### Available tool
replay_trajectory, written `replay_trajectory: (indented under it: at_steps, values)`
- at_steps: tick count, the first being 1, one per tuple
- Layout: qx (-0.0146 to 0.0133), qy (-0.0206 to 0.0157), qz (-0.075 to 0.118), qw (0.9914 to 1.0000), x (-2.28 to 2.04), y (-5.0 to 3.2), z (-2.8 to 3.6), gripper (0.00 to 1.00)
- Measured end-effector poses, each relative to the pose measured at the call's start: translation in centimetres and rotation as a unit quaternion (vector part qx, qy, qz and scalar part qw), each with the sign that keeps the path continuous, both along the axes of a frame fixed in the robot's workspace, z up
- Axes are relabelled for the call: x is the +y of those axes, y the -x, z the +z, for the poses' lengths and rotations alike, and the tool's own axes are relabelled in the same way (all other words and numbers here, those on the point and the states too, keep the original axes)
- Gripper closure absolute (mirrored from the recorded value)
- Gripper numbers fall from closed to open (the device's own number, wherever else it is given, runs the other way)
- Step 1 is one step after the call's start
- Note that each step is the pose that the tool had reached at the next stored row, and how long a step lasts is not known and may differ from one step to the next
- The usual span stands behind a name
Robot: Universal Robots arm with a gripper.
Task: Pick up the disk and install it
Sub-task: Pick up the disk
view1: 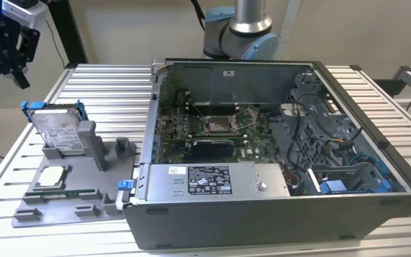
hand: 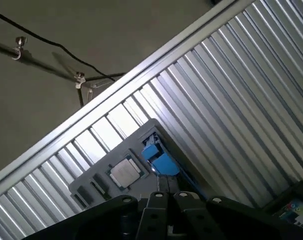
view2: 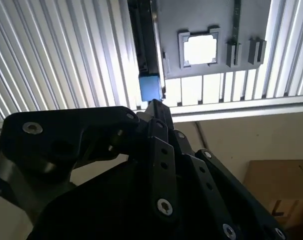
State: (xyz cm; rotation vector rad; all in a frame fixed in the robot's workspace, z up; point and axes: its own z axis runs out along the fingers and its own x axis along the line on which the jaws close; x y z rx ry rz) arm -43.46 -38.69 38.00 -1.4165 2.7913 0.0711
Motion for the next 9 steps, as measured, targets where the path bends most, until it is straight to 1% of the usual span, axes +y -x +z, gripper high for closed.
replay_trajectory:
  at_steps: [2,4,7,9]
  values:
    - [0.0000,0.0000,0.019,0.99983,0.00,0.00,0.00,1.00]
    - [-0.0001,0.0000,0.037,0.99932,0.00,0.00,-0.01,1.00]
    - [-0.0013,0.0000,0.064,0.99796,-0.01,-0.01,-0.02,1.00]
    - [-0.0022,0.0001,0.082,0.99665,-0.01,-0.01,-0.04,1.00]
